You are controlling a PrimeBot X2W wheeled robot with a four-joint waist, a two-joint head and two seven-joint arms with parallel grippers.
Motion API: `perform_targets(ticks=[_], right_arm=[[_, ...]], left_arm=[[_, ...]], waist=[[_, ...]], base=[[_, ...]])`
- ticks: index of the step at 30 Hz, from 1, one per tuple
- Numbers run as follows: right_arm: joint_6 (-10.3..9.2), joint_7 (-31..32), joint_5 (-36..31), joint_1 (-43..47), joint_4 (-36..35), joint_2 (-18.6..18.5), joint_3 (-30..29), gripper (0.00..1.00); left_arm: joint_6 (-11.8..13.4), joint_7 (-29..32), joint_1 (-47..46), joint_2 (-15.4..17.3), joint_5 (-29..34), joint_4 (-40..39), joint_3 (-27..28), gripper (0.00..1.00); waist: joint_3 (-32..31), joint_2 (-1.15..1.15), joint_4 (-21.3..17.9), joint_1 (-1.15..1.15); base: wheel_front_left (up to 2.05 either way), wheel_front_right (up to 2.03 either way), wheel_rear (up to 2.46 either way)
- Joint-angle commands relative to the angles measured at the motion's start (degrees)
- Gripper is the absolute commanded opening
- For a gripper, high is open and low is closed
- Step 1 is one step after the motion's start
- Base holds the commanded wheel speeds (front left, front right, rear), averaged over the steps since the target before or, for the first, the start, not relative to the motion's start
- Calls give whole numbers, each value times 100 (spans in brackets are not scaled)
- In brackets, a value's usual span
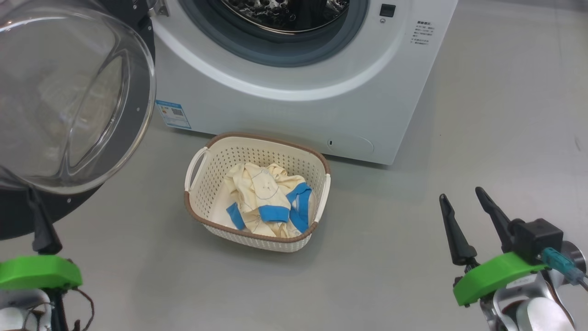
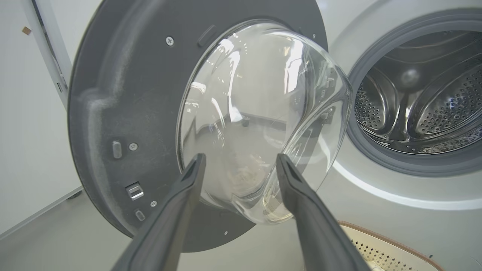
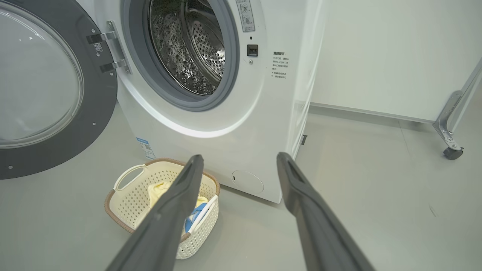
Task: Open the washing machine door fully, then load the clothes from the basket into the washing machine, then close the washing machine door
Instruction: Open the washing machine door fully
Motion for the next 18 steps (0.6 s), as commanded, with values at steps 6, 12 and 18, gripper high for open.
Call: perform_targets(ticks=[6,12,18], right_arm=[[-16,-49,-86,-181,-230,-32,48,100],[-16,-80,-89,-230,-202,-32,74,100],[-16,-121,-74,-242,-180,-32,106,100]], left_arm=[[147,177,216,26,232,-1051,-150,100],[120,242,372,-53,326,-1426,-432,100],[47,304,423,-147,355,-1506,-702,100]], waist=[[66,0,-115,0],[60,0,-300,0],[66,0,-557,0]], base=[[0,0,0],[0,0,0],[0,0,0]])
